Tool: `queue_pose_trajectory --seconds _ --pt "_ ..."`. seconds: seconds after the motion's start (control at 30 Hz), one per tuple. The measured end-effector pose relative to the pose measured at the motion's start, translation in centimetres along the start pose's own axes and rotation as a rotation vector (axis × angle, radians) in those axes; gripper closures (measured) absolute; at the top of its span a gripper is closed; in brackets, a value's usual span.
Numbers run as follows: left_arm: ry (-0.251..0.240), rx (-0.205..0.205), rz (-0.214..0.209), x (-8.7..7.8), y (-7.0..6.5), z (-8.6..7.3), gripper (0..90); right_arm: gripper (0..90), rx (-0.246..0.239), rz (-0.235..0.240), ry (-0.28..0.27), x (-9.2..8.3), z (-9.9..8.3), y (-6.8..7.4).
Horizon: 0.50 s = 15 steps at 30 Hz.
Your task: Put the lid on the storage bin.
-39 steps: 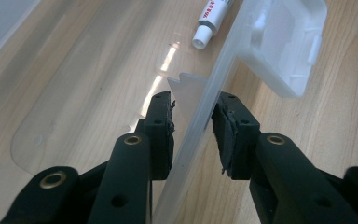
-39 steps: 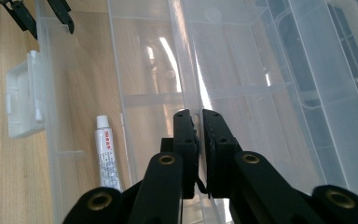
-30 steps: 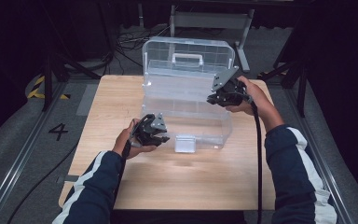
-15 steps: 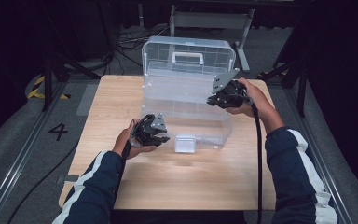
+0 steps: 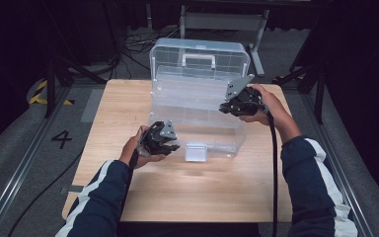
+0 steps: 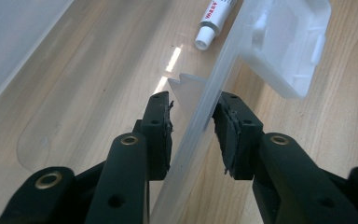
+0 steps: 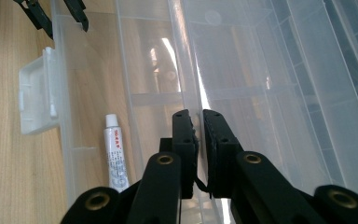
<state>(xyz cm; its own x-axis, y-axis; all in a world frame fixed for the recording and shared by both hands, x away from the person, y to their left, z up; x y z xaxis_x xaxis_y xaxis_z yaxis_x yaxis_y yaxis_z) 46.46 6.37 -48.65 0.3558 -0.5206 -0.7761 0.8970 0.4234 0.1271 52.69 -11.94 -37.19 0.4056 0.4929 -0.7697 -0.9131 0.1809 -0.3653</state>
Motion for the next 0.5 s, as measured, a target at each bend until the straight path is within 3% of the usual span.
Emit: queue_pose_trajectory --seconds 0.5 --pt "-0.003 0.007 0.008 0.03 -0.01 0.01 66.0 84.1 0.008 0.002 -0.007 -0.04 -0.17 0.45"
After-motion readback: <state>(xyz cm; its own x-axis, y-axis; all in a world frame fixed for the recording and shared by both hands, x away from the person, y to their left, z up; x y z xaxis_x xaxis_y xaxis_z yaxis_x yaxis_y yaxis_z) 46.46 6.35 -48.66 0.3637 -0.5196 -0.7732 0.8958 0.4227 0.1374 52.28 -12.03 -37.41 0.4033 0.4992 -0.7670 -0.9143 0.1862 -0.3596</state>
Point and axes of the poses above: each handheld gripper's, and its own axes: x roughly forward along the jaws, z roughly out of its top, y roughly to its left, the point moved 10 cm from there along x, roughly forward along the jaws, and after that the axes turned 3 degrees about -x, right-handed, at the moved point
